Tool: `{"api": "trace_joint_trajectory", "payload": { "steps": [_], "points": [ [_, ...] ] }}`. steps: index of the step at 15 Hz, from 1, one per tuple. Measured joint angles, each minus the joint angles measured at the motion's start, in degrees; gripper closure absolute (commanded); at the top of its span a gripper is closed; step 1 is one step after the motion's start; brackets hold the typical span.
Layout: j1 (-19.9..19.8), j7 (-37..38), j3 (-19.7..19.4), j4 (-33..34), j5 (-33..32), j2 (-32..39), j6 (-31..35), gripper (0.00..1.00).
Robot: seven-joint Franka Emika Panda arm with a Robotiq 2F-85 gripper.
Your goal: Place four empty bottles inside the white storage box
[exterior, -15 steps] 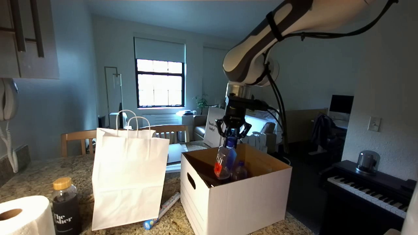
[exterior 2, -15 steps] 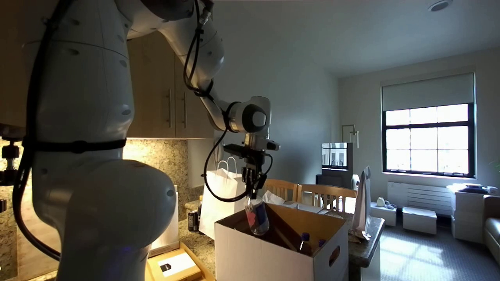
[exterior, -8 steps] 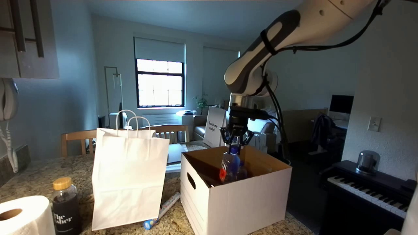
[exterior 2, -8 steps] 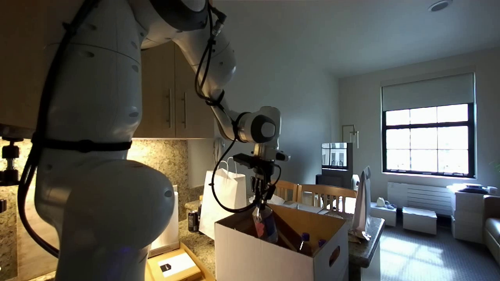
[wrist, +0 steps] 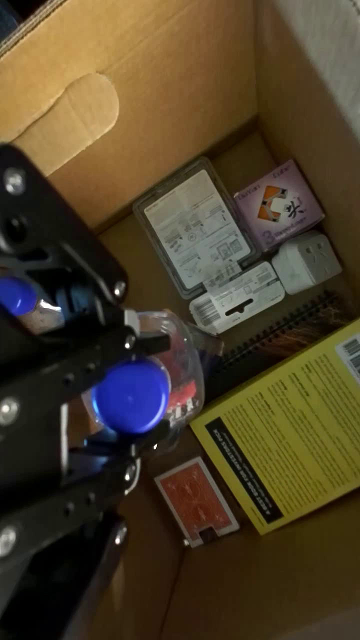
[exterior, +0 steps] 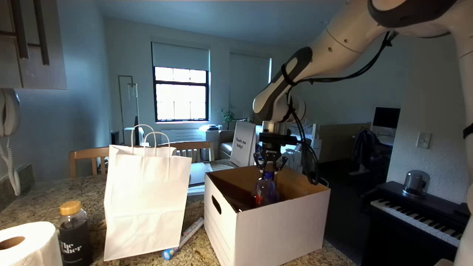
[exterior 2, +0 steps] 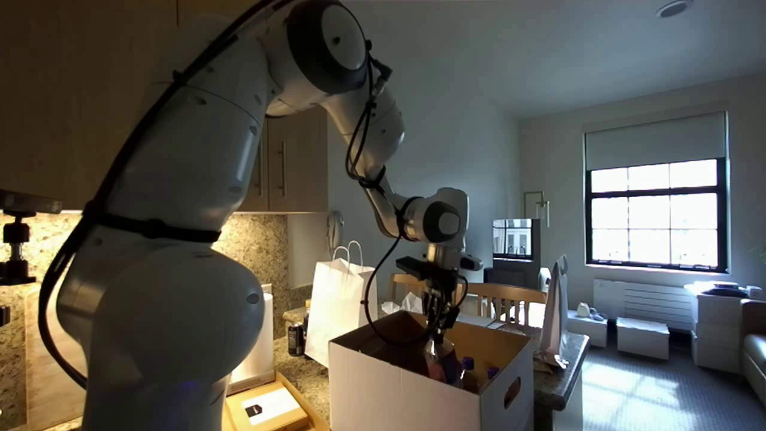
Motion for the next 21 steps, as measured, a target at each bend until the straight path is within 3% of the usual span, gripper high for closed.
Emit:
{"api": "trace_joint_trajectory", "payload": {
  "steps": [3, 9, 10, 11, 12, 18, 21],
  "points": [
    [-0.35, 0.06, -0.72, 5.40, 0.16, 7.45, -1.26, 0.86],
    [-0.72, 0.65, -1.42, 17.56, 0.27, 14.59, -12.50, 0.86],
    [-0.80, 0.80, -1.44, 18.79, 0.27, 15.32, -13.39, 0.79],
    [-0.84, 0.89, -1.49, 19.72, 0.27, 15.88, -14.05, 0.39],
    [-0.85, 1.08, -1.54, 20.41, 0.27, 16.28, -14.50, 0.38],
    [-0.85, 1.73, -1.52, 21.25, 1.14, 17.75, -14.45, 0.02],
    [-0.82, 1.73, -1.38, 20.46, 2.12, 17.28, -13.27, 0.00]
  ]
}}
